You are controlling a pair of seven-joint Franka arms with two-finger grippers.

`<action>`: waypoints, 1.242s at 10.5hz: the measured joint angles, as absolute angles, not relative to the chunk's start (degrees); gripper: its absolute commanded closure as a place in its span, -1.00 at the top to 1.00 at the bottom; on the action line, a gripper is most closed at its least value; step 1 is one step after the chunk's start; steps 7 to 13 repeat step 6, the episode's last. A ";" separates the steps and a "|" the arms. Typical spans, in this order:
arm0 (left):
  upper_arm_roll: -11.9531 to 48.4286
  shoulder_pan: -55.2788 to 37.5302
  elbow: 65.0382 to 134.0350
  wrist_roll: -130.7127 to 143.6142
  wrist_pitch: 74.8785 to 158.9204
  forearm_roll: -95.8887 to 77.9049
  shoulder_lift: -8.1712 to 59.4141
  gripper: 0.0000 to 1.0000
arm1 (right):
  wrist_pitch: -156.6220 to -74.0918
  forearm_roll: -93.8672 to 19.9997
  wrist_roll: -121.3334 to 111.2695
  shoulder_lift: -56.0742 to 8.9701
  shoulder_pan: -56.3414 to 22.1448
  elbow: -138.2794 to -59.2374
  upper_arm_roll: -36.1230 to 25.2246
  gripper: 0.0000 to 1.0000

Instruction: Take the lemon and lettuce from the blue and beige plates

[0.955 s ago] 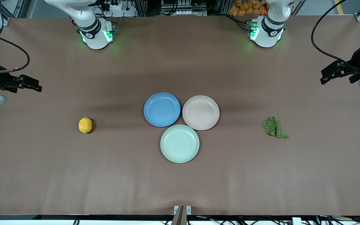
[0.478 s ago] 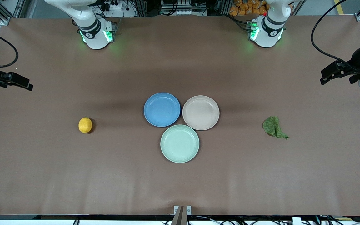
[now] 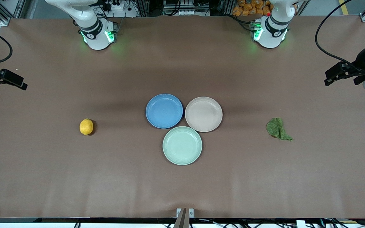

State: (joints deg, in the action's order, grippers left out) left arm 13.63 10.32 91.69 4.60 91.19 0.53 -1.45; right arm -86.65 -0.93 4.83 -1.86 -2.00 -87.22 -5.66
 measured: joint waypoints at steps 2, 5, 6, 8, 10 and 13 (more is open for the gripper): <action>13.63 10.32 91.50 4.77 91.30 0.53 -1.44 1.00 | -87.16 -0.81 4.83 -1.87 -2.00 -87.14 -5.71 1.00; 13.63 10.32 91.47 4.79 91.34 0.53 -1.36 1.00 | -88.98 -0.78 4.83 -1.87 -2.00 -87.13 -5.70 1.00; 13.63 10.32 91.47 4.81 91.35 0.53 -1.35 1.00 | -89.23 -0.77 4.83 -1.87 -2.00 -87.13 -5.69 1.00; 13.63 10.32 91.47 4.81 91.35 0.53 -1.35 1.00 | -89.23 -0.77 4.83 -1.87 -2.00 -87.13 -5.69 1.00; 13.63 10.32 91.47 4.81 91.35 0.53 -1.35 1.00 | -89.23 -0.77 4.83 -1.87 -2.00 -87.13 -5.69 1.00; 13.63 10.32 91.47 4.81 91.35 0.53 -1.35 1.00 | -89.23 -0.77 4.83 -1.87 -2.00 -87.13 -5.69 1.00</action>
